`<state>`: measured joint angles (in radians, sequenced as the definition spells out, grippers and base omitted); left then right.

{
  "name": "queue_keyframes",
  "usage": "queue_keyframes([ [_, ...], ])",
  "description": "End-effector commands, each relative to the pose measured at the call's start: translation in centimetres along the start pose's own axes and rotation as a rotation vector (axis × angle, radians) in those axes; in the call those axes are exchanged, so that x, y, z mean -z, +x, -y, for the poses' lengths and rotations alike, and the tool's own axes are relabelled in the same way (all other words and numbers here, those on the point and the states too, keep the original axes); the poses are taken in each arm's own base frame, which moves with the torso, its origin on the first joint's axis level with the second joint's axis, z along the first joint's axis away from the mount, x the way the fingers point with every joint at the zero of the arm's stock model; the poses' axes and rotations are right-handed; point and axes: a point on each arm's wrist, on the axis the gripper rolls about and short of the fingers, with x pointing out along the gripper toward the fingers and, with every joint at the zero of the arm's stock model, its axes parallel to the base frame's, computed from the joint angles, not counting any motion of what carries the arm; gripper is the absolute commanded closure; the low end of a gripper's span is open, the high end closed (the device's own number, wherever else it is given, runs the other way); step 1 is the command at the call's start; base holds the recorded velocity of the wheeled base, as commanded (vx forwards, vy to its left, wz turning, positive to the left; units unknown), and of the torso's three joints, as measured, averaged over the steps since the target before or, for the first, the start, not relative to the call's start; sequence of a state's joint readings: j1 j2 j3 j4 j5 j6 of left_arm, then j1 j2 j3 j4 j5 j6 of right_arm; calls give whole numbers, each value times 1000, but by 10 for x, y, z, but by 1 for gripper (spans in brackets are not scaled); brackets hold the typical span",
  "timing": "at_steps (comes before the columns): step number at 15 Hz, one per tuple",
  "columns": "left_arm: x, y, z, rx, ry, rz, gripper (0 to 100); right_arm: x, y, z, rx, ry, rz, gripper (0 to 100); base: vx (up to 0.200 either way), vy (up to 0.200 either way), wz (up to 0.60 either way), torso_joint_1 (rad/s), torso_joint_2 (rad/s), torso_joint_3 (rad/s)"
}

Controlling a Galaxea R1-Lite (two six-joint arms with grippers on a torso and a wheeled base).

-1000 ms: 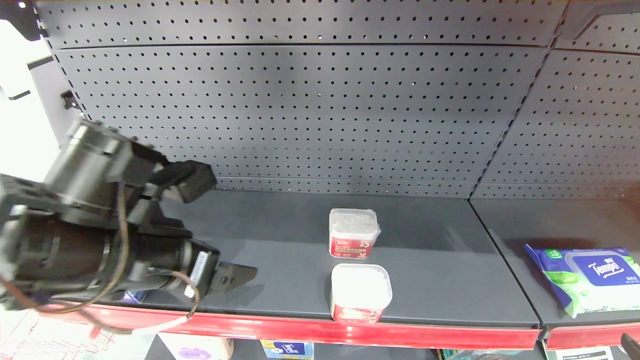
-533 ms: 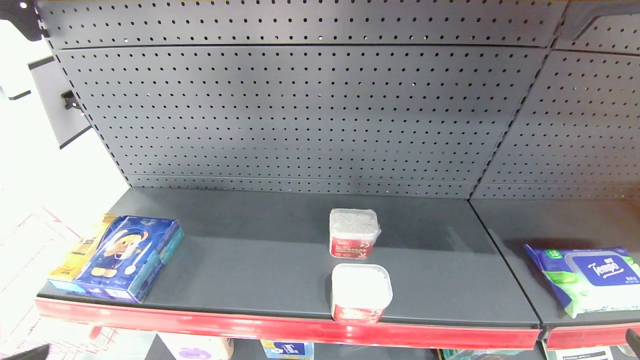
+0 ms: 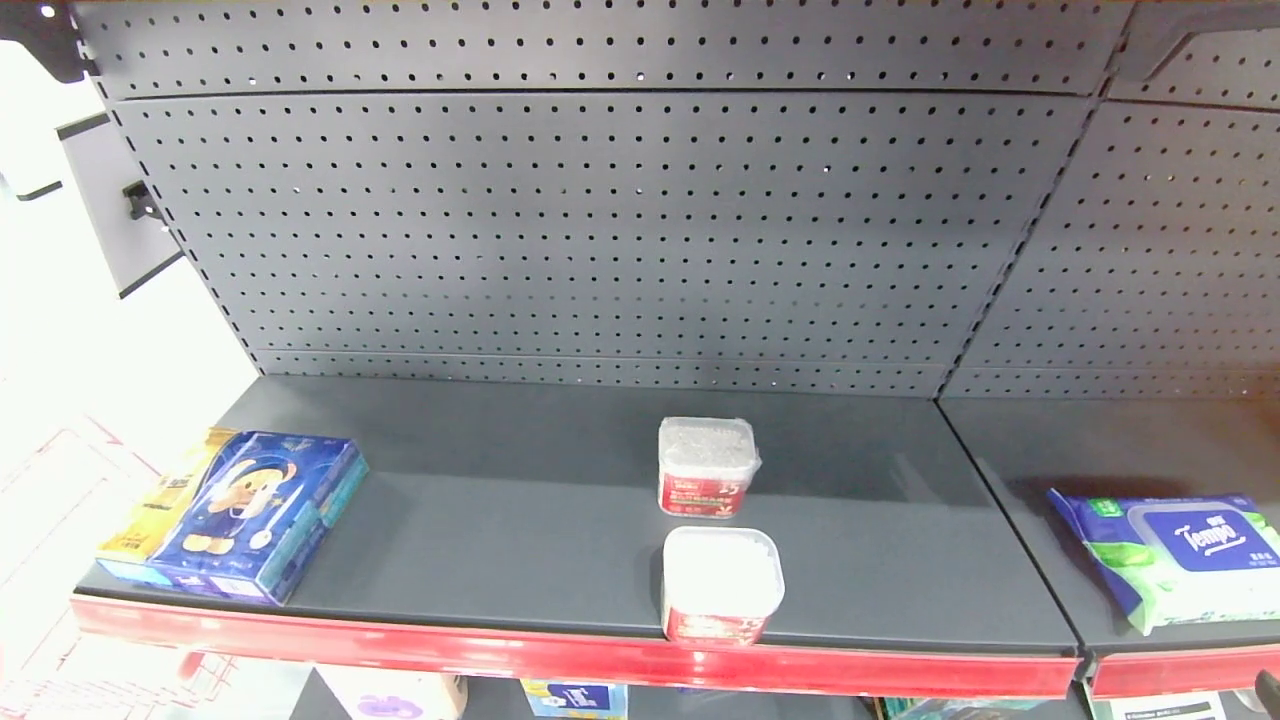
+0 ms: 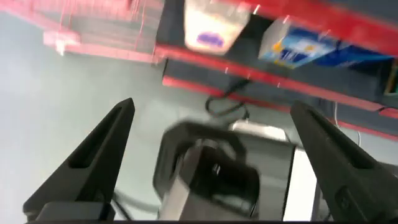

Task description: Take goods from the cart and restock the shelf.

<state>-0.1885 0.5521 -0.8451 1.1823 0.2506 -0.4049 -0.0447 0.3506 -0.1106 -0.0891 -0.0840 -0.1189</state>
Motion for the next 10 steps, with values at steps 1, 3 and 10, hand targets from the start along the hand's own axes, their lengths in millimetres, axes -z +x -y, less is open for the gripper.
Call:
queue_keyframes([
  [1,8,-1,-2,-45,-27,-13,0,12,-5,-1,6,2,27,0,0,0,0,0,0,0],
  [3,13,-2,-5,-97,5,27,0,15,-5,-1,6,2,24,0,0,0,0,0,0,0],
  [10,12,33,7,438,277,590,0,20,-6,-2,5,-7,28,0,0,0,0,0,0,0],
])
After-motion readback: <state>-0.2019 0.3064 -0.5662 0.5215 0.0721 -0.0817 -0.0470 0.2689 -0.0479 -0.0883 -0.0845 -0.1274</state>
